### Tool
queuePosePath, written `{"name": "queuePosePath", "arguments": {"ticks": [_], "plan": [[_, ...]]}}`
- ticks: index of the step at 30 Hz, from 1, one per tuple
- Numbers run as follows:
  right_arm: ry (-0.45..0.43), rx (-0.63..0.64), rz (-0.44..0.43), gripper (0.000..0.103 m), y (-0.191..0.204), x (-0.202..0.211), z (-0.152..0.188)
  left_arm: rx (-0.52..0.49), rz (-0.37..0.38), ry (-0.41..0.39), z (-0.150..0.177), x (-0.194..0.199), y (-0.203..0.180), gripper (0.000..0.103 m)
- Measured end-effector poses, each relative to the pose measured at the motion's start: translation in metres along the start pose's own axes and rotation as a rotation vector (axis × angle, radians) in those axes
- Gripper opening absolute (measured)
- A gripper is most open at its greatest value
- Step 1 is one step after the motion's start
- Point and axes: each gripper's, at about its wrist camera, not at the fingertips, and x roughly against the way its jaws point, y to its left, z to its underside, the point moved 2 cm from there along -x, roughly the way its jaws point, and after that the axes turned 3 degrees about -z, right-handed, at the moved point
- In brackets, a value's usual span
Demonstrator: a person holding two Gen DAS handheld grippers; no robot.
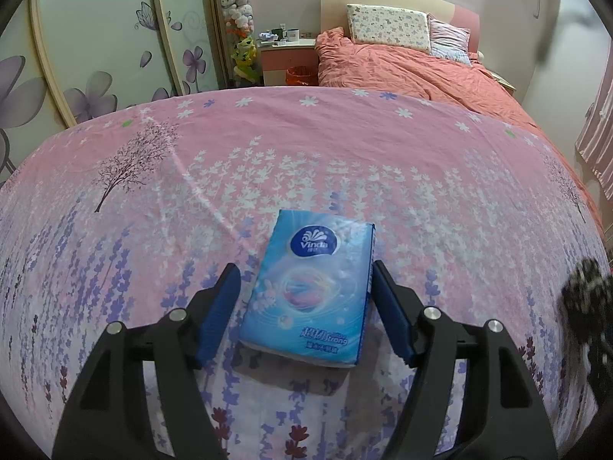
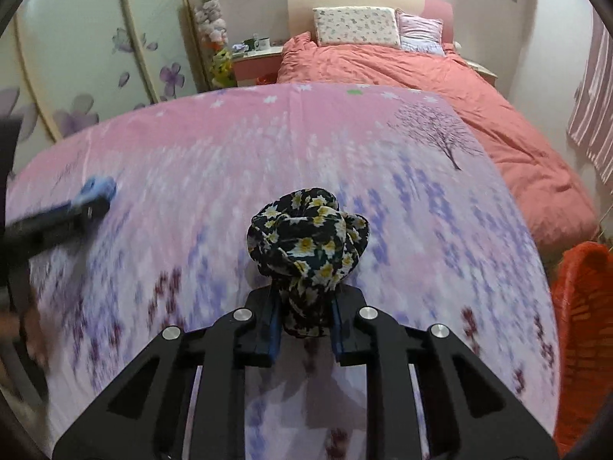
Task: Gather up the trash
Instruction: 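Grasp the blue tissue pack with the left tool while the right tool grasps the black floral scrunchie, then carry the tissue pack and scrunchie in both tools over the orange basket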
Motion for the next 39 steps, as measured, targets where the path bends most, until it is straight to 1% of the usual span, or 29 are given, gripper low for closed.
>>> {"name": "queuePosePath", "arguments": {"ticks": [5,8,13,17,19,23,26,27,28,29,31,34,39], "plan": [[0.001,-0.007,0.002,0.02,0.001,-0.002,-0.003,0.001,0.0,0.001,0.0,0.0,0.0,0.069],[0.001,-0.017,-0.006,0.02,-0.001,-0.004,-0.004,0.004,0.014,0.001,0.0,0.0,0.0,0.073],[0.0,-0.026,-0.018,0.02,-0.003,-0.005,-0.006,-0.075,0.01,-0.009,0.005,0.002,-0.004,0.076],[0.0,-0.028,-0.022,0.021,-0.003,-0.005,-0.006,-0.113,0.0,-0.016,0.008,0.006,-0.004,0.076],[0.0,-0.027,-0.022,0.021,-0.002,-0.006,-0.006,-0.122,0.002,-0.015,0.008,0.006,-0.005,0.076],[-0.001,-0.027,-0.022,0.022,-0.003,-0.006,-0.005,-0.107,0.019,-0.011,0.006,0.004,-0.005,0.076],[-0.005,-0.046,-0.052,0.023,-0.007,-0.005,-0.005,-0.104,0.04,-0.008,0.005,0.003,-0.004,0.07],[-0.008,-0.056,-0.063,0.023,-0.008,-0.006,-0.004,-0.105,0.052,-0.01,0.005,0.004,-0.005,0.064],[-0.011,-0.072,-0.077,0.022,-0.01,-0.006,-0.005,-0.107,0.064,-0.014,0.005,0.004,-0.007,0.056],[-0.013,-0.077,-0.079,0.022,-0.012,-0.007,-0.004,-0.111,0.071,-0.018,0.005,0.005,-0.009,0.052],[-0.016,-0.086,-0.087,0.018,-0.016,-0.005,-0.001,-0.122,0.055,-0.023,0.006,0.007,-0.012,0.051],[-0.018,-0.092,-0.095,0.017,-0.017,-0.001,0.002,-0.129,0.054,-0.021,0.007,0.01,-0.016,0.051],[-0.042,-0.085,-0.087,0.017,-0.021,0.016,0.006,-0.134,0.053,-0.051,0.009,0.028,-0.018,0.05]]}}
